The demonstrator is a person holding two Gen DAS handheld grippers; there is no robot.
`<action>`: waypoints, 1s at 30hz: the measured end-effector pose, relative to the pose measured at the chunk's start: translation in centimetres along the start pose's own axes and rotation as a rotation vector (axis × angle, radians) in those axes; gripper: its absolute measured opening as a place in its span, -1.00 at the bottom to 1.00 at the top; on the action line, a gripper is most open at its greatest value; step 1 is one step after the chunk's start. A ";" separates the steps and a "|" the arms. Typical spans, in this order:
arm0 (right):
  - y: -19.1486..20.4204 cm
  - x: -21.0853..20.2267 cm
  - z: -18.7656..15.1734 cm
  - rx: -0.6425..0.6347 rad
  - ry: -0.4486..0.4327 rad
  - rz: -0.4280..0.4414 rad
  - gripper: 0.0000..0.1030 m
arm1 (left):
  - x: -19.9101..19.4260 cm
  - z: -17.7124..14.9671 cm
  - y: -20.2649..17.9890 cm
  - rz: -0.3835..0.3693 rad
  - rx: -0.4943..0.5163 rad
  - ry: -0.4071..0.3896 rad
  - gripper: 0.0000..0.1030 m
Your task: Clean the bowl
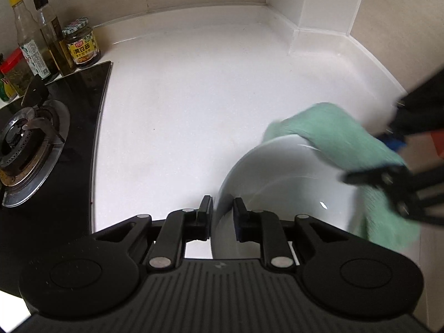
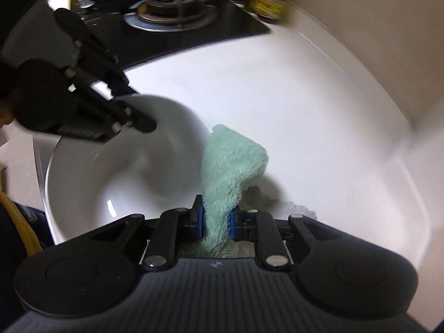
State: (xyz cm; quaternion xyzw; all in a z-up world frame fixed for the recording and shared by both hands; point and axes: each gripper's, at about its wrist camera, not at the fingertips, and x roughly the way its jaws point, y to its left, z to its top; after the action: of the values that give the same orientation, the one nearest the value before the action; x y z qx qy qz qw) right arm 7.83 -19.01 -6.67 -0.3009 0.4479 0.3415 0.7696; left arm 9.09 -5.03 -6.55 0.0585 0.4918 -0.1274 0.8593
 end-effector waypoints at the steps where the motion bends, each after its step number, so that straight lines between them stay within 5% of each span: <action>1: 1.0 -0.6 -0.3 -0.015 0.012 -0.037 -0.70 | 0.0 0.0 -0.1 0.002 0.001 -0.001 -0.56; 4: 2.8 -2.2 0.0 -0.073 -0.004 -0.095 -0.74 | -0.2 -0.1 0.3 -0.014 -0.007 0.006 -0.69; 8: 4.5 -4.3 1.0 -0.239 -0.134 -0.032 -0.74 | -0.4 -0.3 1.5 -0.071 -0.038 0.030 -0.79; 12: 6.3 0.1 2.0 -0.544 -0.091 0.015 -0.74 | -0.7 -0.8 1.8 -0.082 -0.026 0.038 -0.87; 15: 6.4 3.3 2.8 -0.641 -0.081 0.019 -0.75 | -0.8 -1.1 1.8 -0.063 -0.003 0.030 -0.90; 19: 4.5 5.8 4.6 -0.401 -0.069 0.030 -0.84 | -0.8 -1.2 2.0 -0.030 -0.006 0.007 -0.77; 23: 3.6 6.3 4.1 -0.197 0.116 -0.041 -0.80 | -0.7 -1.0 1.6 -0.015 -0.011 -0.012 -0.77; 25: 3.9 5.9 3.9 -0.167 0.208 0.006 -0.73 | -0.6 -0.7 1.4 -0.028 -0.007 -0.008 -0.77; 30: 3.4 1.7 3.7 -0.217 0.093 0.122 -0.50 | -0.3 -0.3 2.1 -0.071 -0.020 0.006 -0.81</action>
State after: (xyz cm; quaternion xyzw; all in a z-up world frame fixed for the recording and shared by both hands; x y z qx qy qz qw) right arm 7.55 -13.78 -7.23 -0.3702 0.4608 0.4198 0.6888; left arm 9.24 -2.87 -6.48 0.0330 0.4972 -0.1527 0.8534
